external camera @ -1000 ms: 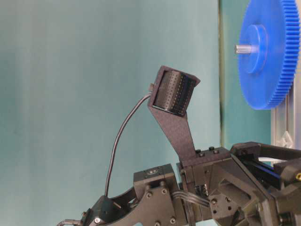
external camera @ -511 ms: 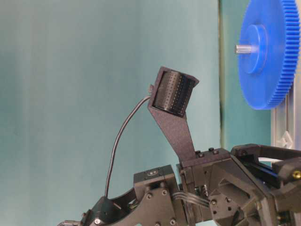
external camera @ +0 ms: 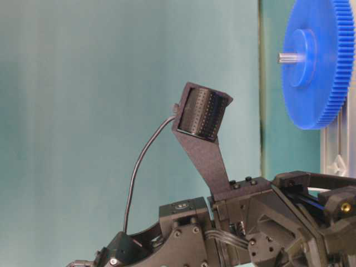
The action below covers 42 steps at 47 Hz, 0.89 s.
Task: Insert the small gear onto the shaft.
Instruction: 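Lift the small blue gear with the left gripper, then carry the gear over the empty left shaft beside the large gear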
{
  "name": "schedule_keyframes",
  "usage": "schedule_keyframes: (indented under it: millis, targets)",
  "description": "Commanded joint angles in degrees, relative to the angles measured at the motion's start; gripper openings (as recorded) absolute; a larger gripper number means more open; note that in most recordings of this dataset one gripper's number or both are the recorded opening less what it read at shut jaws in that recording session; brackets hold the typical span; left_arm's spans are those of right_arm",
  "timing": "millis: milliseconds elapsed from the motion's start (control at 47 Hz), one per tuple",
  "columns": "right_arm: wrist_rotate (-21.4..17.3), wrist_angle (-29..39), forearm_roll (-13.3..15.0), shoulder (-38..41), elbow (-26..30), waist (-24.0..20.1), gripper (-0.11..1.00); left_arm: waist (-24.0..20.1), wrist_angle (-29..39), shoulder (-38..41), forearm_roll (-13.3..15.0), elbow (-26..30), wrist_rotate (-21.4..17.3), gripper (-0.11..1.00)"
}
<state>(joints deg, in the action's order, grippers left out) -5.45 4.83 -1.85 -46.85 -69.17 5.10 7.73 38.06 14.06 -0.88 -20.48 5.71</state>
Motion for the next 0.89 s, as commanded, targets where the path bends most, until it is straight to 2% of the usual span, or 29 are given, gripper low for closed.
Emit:
schedule_keyframes:
  millis: [0, 255, 872]
  targets:
    - [-0.62, -0.35, -0.09, 0.18, 0.62, 0.09, 0.02, 0.09, 0.18, -0.88, -0.09, 0.97, -0.26, 0.69]
    - [-0.62, -0.35, -0.09, 0.18, 0.62, 0.09, 0.02, 0.09, 0.62, -2.37, 0.00, 2.37, -1.32, 0.69]
    - [-0.79, -0.26, -0.18, 0.00, 0.62, 0.09, 0.02, 0.09, 8.53, -7.12, -0.35, 6.86, -1.49, 0.69]
